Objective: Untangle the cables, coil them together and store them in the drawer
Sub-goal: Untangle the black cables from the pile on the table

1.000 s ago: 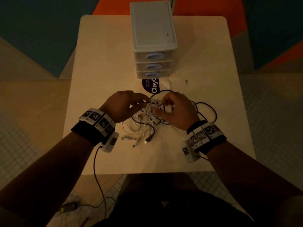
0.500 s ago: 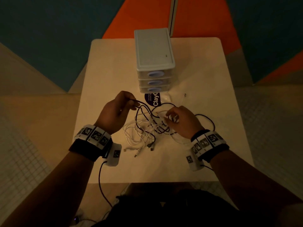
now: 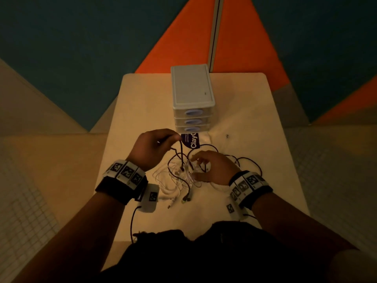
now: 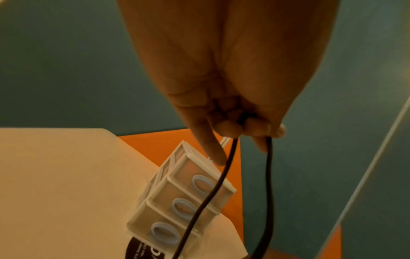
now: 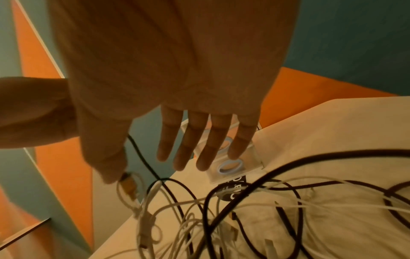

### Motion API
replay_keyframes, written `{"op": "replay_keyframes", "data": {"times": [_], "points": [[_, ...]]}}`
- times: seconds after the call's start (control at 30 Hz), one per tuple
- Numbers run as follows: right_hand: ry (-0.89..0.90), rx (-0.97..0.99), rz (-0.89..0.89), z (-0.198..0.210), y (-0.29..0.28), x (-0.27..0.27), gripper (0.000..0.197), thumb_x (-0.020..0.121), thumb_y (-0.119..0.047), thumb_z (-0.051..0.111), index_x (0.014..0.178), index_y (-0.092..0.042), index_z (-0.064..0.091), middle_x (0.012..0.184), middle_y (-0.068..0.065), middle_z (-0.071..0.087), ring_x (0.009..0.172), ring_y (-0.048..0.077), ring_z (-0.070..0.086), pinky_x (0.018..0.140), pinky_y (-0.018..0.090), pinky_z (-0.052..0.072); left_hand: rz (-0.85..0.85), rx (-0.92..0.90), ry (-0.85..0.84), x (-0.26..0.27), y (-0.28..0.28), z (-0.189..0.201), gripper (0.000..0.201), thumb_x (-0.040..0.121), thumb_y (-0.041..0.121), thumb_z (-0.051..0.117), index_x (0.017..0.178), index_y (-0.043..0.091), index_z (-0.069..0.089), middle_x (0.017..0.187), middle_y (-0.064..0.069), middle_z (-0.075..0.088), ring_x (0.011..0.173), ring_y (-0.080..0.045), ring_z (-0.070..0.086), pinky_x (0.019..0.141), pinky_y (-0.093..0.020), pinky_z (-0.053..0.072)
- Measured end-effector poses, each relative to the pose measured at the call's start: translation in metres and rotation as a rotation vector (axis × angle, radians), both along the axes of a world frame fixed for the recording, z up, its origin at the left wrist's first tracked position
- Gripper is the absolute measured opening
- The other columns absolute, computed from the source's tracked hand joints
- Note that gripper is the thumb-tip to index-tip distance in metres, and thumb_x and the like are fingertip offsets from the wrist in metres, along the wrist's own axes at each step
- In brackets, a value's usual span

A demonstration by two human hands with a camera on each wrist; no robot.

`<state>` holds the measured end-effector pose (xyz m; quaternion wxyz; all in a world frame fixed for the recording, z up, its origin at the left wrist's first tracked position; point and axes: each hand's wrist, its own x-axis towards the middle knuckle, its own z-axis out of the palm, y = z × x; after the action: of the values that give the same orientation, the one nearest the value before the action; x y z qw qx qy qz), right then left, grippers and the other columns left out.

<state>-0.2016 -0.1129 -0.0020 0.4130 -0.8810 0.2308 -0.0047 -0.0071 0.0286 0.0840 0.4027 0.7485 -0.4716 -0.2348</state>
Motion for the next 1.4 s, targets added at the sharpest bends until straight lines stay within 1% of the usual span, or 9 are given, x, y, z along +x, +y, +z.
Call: {"op": "replay_keyframes", "data": {"times": [0.1, 0.3, 0.43, 0.6, 0.7, 0.8, 1.03, 1.2, 1.4], "points": [[0.003, 0.066, 0.067, 0.000, 0.002, 0.004, 0.065, 0.075, -0.061, 0.078, 0.133, -0.046, 0.052, 0.119, -0.014, 0.062, 0.106, 0.006, 0.059, 0.091, 0.030, 0.052, 0.050, -0.131, 0.263, 0.001, -0.002, 0.007, 0.016, 0.098, 0.019, 0.059, 0.101, 0.017, 0.075, 0.079, 0.013, 0.074, 0.074, -0.008, 0.069, 0.073, -0.025, 0.059], [-0.173, 0.130, -0.097, 0.005, 0.002, 0.027, 0.022, 0.102, -0.035, 0.056, 0.122, -0.030, 0.064, 0.116, -0.009, 0.069, 0.104, 0.009, 0.065, 0.091, 0.029, 0.053, 0.024, -0.222, 0.451, 0.003, -0.008, 0.015, 0.018, 0.099, 0.011, 0.053, 0.105, 0.015, 0.069, 0.074, -0.001, 0.072, 0.070, -0.014, 0.069, 0.071, -0.029, 0.059], [-0.274, 0.249, -0.236, 0.026, -0.018, 0.022, 0.016, 0.104, -0.032, 0.054, 0.113, -0.025, 0.064, 0.102, -0.010, 0.073, 0.094, 0.002, 0.067, 0.086, 0.022, 0.052, 0.045, -0.172, 0.333, 0.023, -0.003, 0.004, 0.008, 0.095, 0.014, 0.066, 0.103, 0.016, 0.066, 0.075, -0.005, 0.067, 0.070, -0.020, 0.069, 0.079, -0.045, 0.059], [-0.360, 0.115, -0.239, 0.058, -0.042, 0.018, 0.015, 0.103, -0.036, 0.057, 0.104, -0.026, 0.069, 0.100, -0.005, 0.074, 0.092, 0.018, 0.069, 0.082, 0.045, 0.056, 0.129, -0.038, 0.130, 0.035, -0.003, -0.018, 0.011, 0.099, 0.023, 0.061, 0.106, 0.020, 0.069, 0.084, -0.001, 0.071, 0.077, -0.017, 0.070, 0.078, -0.038, 0.061], [-0.379, 0.125, -0.200, 0.076, -0.043, 0.029, 0.021, 0.101, -0.041, 0.058, 0.105, -0.024, 0.070, 0.100, -0.005, 0.074, 0.092, 0.015, 0.068, 0.080, 0.036, 0.055, 0.183, -0.027, 0.166, 0.034, -0.010, -0.030, 0.021, 0.104, 0.027, 0.053, 0.109, 0.018, 0.071, 0.096, 0.003, 0.074, 0.085, -0.012, 0.070, 0.078, -0.032, 0.060], [-0.289, 0.174, -0.185, 0.078, -0.040, 0.037, 0.021, 0.093, -0.036, 0.071, 0.110, -0.024, 0.071, 0.092, -0.010, 0.072, 0.081, 0.000, 0.064, 0.073, 0.015, 0.049, 0.294, -0.026, 0.362, 0.031, -0.017, -0.033, 0.031, 0.107, 0.029, 0.043, 0.108, 0.012, 0.069, 0.095, -0.001, 0.076, 0.080, -0.020, 0.073, 0.071, -0.035, 0.060], [0.059, 0.196, -0.088, 0.037, -0.026, 0.008, 0.055, 0.090, -0.040, 0.072, 0.138, -0.040, 0.046, 0.077, -0.004, 0.061, 0.069, 0.005, 0.061, 0.072, 0.026, 0.052, 0.472, -0.133, 0.684, 0.040, -0.015, -0.029, 0.045, 0.109, 0.038, 0.033, 0.113, 0.004, 0.062, 0.089, -0.015, 0.075, 0.070, -0.029, 0.074, 0.065, -0.037, 0.060], [0.290, 0.064, -0.026, -0.005, -0.019, -0.023, 0.027, 0.092, -0.044, 0.067, 0.115, -0.030, 0.069, 0.106, -0.003, 0.072, 0.097, 0.018, 0.068, 0.087, 0.041, 0.056, 0.502, -0.204, 0.862, 0.040, -0.009, -0.026, 0.042, 0.108, 0.040, 0.034, 0.102, 0.008, 0.062, 0.081, -0.015, 0.073, 0.075, -0.034, 0.073, 0.067, -0.037, 0.059], [0.426, 0.061, 0.024, 0.002, -0.007, -0.024, 0.075, 0.079, -0.089, 0.041, 0.089, -0.024, 0.078, 0.088, 0.003, 0.073, 0.080, 0.016, 0.067, 0.078, 0.035, 0.054, 0.397, -0.197, 0.881, 0.039, -0.007, -0.021, 0.040, 0.109, 0.038, 0.033, 0.097, 0.010, 0.059, 0.080, -0.016, 0.072, 0.078, -0.039, 0.072, 0.069, -0.039, 0.059]]}}
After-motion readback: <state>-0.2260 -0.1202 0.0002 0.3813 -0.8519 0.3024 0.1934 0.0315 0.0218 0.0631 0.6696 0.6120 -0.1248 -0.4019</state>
